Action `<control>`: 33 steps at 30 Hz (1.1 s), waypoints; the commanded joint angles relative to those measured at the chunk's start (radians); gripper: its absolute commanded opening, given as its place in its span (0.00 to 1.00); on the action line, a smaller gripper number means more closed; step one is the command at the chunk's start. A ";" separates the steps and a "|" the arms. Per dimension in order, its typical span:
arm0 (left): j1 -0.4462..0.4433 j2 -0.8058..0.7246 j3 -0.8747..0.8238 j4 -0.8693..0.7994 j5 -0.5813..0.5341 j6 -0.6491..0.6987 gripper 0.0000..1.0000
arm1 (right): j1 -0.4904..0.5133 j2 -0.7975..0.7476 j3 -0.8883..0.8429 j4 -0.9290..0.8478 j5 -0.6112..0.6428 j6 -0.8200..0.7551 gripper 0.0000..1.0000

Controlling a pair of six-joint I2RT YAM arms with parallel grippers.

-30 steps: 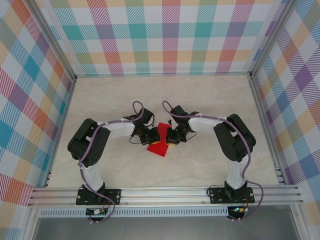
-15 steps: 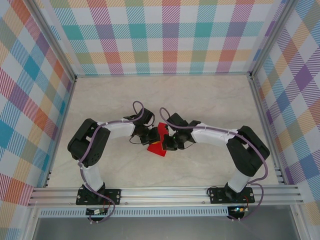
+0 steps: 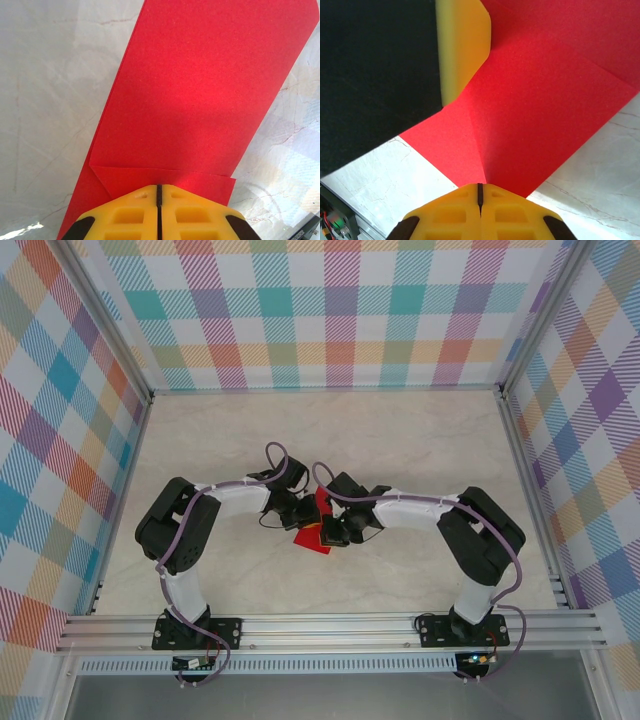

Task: Fold a paper plane with a square sheet of paper (pick it up from the middle)
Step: Fold the triangle a second time at the center of the table.

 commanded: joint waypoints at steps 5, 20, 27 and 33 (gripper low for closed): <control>-0.011 0.060 -0.050 -0.080 -0.081 -0.011 0.08 | 0.016 0.032 0.031 -0.011 0.007 0.007 0.05; -0.011 0.062 -0.055 -0.080 -0.087 -0.016 0.08 | 0.021 0.058 0.020 -0.059 0.028 0.005 0.04; -0.011 0.065 -0.053 -0.084 -0.092 -0.017 0.08 | 0.021 0.064 0.014 -0.092 0.028 -0.010 0.04; -0.011 0.068 -0.052 -0.091 -0.099 -0.017 0.07 | 0.021 0.048 -0.019 -0.107 -0.019 -0.044 0.04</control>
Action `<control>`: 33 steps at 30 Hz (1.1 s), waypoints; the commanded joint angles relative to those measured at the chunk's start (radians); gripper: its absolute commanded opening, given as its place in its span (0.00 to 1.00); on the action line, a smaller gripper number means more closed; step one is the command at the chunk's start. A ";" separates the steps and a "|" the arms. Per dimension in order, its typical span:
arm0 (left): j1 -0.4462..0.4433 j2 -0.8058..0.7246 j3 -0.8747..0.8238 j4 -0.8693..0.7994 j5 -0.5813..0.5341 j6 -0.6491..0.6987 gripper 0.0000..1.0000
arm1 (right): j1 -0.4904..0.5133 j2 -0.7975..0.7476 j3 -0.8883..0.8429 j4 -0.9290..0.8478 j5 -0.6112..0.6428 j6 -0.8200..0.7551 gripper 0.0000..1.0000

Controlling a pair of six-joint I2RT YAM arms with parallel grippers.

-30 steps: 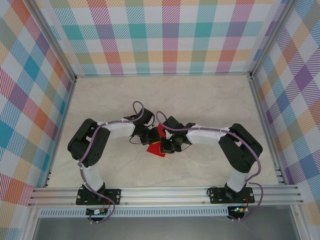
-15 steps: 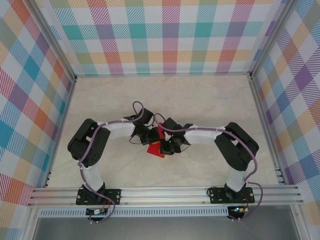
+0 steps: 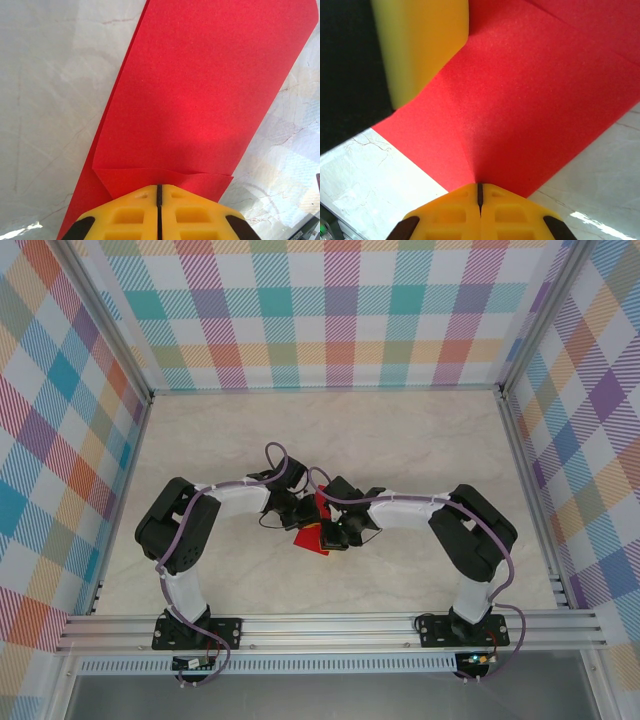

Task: Fold a paper plane with a square sheet of paper (pick it up from the middle)
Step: Fold the triangle a second time at the center of the table.

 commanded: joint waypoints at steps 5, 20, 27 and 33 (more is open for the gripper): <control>-0.011 0.071 -0.046 -0.099 -0.102 -0.013 0.07 | 0.007 -0.017 -0.059 -0.111 -0.055 -0.058 0.04; -0.011 0.069 -0.047 -0.088 -0.090 -0.019 0.07 | 0.008 -0.107 -0.043 0.025 0.016 0.002 0.04; -0.011 0.067 -0.048 -0.076 -0.076 -0.027 0.07 | 0.007 -0.033 -0.004 0.073 0.022 0.025 0.03; -0.011 0.067 -0.047 -0.073 -0.073 -0.032 0.07 | 0.007 0.003 -0.008 0.074 0.001 0.014 0.04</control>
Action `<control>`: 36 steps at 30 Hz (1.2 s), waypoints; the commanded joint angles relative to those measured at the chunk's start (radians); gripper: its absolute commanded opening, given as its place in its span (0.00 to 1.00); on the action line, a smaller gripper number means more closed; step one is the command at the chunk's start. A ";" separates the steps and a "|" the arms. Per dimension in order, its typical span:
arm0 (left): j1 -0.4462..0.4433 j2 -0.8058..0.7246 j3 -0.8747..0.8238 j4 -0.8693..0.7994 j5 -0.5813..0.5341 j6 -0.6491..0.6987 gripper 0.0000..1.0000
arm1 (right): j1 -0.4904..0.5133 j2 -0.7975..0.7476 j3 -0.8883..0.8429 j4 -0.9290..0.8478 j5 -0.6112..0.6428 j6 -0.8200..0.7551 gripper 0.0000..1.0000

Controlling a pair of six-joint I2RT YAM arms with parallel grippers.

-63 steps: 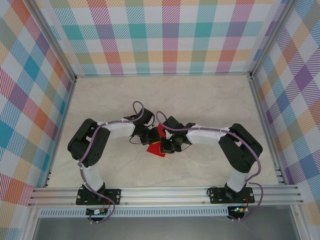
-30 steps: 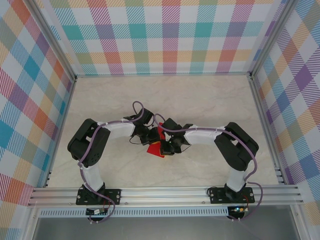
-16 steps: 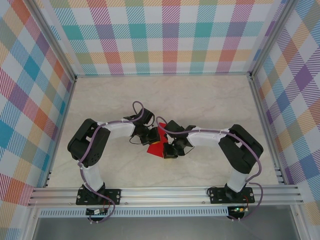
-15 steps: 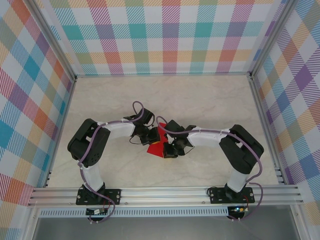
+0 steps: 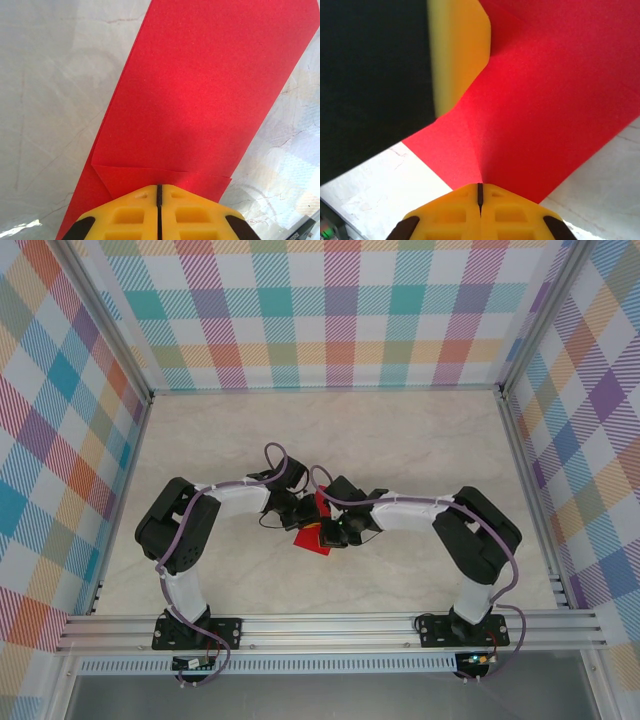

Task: Fold a paper plane with a square sheet of paper (pick it up from the middle)
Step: Fold the triangle a second time at the center of the table.

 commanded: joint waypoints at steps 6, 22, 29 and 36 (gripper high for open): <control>-0.011 0.064 -0.043 -0.077 -0.079 -0.013 0.07 | 0.007 0.027 -0.018 -0.038 -0.050 -0.024 0.04; -0.011 0.054 -0.051 -0.063 -0.083 -0.034 0.07 | 0.007 -0.157 -0.095 -0.056 0.039 -0.015 0.04; -0.007 -0.027 -0.134 0.003 -0.181 -0.147 0.07 | 0.007 -0.164 -0.086 0.027 0.123 0.060 0.04; -0.008 -0.129 -0.211 0.057 -0.222 -0.236 0.07 | 0.010 -0.111 -0.022 0.031 0.089 0.043 0.04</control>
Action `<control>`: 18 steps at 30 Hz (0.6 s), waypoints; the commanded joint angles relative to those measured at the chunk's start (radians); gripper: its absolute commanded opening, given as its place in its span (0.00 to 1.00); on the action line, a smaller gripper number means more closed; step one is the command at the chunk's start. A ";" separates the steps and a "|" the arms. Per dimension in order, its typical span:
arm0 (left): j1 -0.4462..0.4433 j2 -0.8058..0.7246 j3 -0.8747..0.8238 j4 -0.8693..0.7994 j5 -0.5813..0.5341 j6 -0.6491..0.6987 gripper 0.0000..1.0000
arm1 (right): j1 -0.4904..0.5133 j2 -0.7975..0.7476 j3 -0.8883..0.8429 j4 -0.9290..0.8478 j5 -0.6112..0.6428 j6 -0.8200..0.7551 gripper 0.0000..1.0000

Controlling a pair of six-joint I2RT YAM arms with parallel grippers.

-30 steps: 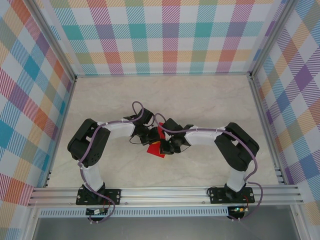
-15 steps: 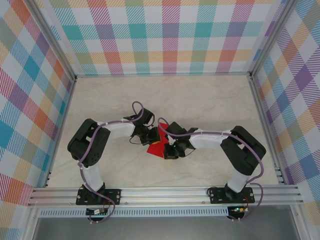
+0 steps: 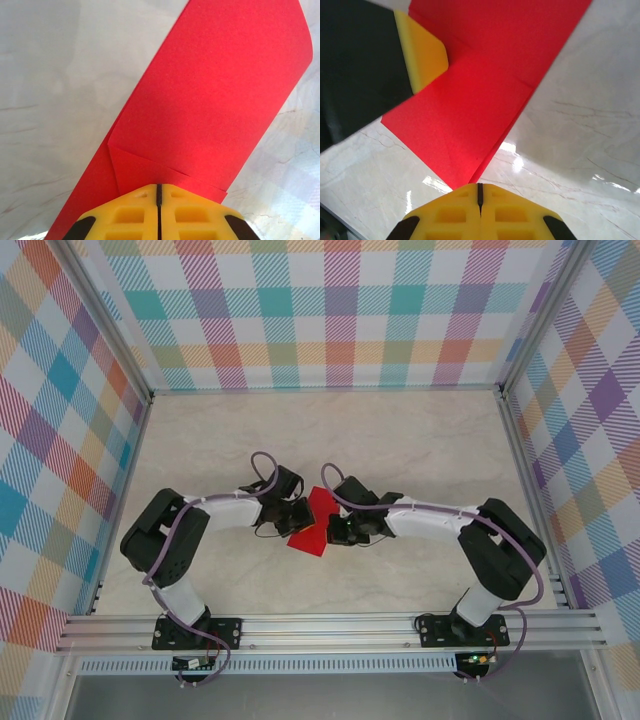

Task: Fold a paper plane with a square sheet of paper (pick it up from the middle)
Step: Fold the triangle a second time at the center of the table.

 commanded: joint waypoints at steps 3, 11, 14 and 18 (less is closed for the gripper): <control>0.002 -0.016 -0.072 -0.039 -0.073 -0.093 0.07 | 0.020 0.059 0.061 0.049 -0.025 0.010 0.04; 0.006 -0.006 -0.053 0.003 0.019 -0.097 0.08 | 0.048 0.165 0.126 0.066 -0.061 0.014 0.04; 0.018 -0.022 -0.030 -0.007 0.049 -0.066 0.09 | 0.048 0.181 0.115 0.066 -0.058 0.015 0.03; 0.043 -0.041 -0.010 0.006 0.109 -0.036 0.10 | 0.048 0.206 0.103 0.054 -0.051 0.008 0.03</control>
